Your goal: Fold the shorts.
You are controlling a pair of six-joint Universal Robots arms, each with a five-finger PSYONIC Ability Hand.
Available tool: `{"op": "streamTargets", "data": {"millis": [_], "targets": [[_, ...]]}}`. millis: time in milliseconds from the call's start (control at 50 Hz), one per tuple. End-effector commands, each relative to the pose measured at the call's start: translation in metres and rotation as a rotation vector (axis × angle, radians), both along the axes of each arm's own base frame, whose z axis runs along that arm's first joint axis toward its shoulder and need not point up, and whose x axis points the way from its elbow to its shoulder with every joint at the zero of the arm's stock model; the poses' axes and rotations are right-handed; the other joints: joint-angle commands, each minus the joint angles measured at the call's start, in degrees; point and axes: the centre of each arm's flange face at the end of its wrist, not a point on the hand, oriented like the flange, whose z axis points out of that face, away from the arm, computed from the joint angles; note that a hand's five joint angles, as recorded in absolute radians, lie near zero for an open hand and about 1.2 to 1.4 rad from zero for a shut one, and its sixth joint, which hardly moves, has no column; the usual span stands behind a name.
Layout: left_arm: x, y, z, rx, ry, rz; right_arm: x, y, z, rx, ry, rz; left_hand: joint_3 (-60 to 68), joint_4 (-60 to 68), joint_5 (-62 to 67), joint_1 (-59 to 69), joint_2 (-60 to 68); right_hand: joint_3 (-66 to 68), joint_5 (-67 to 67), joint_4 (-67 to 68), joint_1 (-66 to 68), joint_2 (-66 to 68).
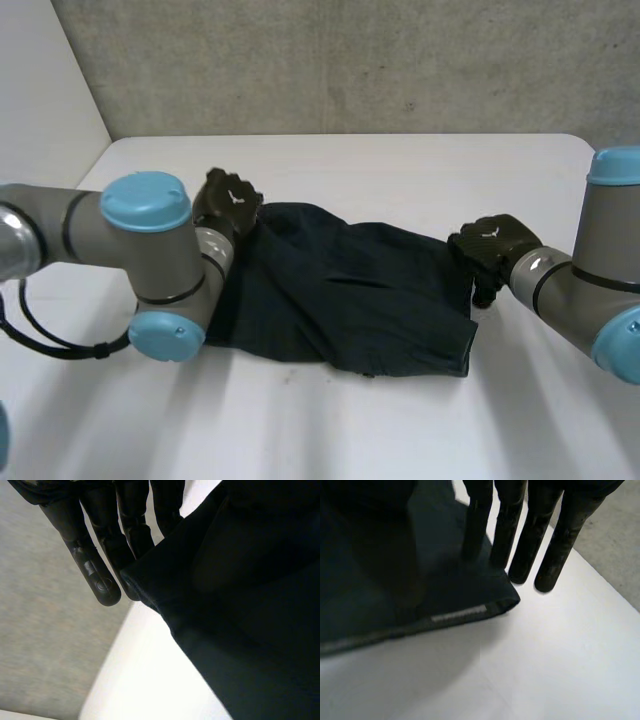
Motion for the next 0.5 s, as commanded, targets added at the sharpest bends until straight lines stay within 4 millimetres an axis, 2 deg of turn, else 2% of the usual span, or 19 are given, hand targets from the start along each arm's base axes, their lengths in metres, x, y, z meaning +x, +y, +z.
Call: {"op": "streamTargets", "data": {"millis": [20, 100, 220, 320, 400, 500], "targets": [[0.006, 0.025, -0.005, 0.113, -0.062, -0.002, -0.011, 0.001, 0.031, 0.131, -0.308, -0.153, 12.3, 11.3, 14.3, 15.3, 11.5, -9.9, -10.9, -10.0, -4.6, -9.7], [0.012, 0.034, -0.002, 0.123, -0.068, -0.001, -0.013, 0.021, 0.052, 0.272, -0.43, -0.152, 12.3, 11.3, 14.3, 15.3, 11.5, -14.6, -15.6, -14.7, -9.3, -14.4], [0.02, 0.047, 0.008, 0.126, -0.066, 0.0, -0.018, 0.055, 0.073, 0.337, -0.467, -0.142, 12.3, 11.3, 14.3, 15.3, 11.5, -16.6, -17.7, -16.7, -11.3, -16.4], [0.026, 0.056, 0.014, 0.13, -0.049, 0.002, -0.025, 0.099, 0.077, 0.349, -0.475, -0.123, 12.3, 11.3, 14.3, 15.3, 11.5, -16.8, -17.8, -16.9, -11.5, -16.6], [0.028, 0.058, 0.016, 0.139, -0.024, 0.008, -0.028, 0.122, 0.074, 0.363, -0.512, -0.136, 12.3, 11.3, 14.3, 15.3, 11.5, -16.8, -17.8, -16.9, -11.5, -16.6], [0.029, 0.058, 0.018, 0.143, -0.01, 0.013, -0.021, 0.132, 0.062, 0.362, -0.54, -0.112, 12.3, 11.3, 14.3, 15.3, 11.5, -16.8, -17.8, -16.9, -11.5, -16.6]]}}
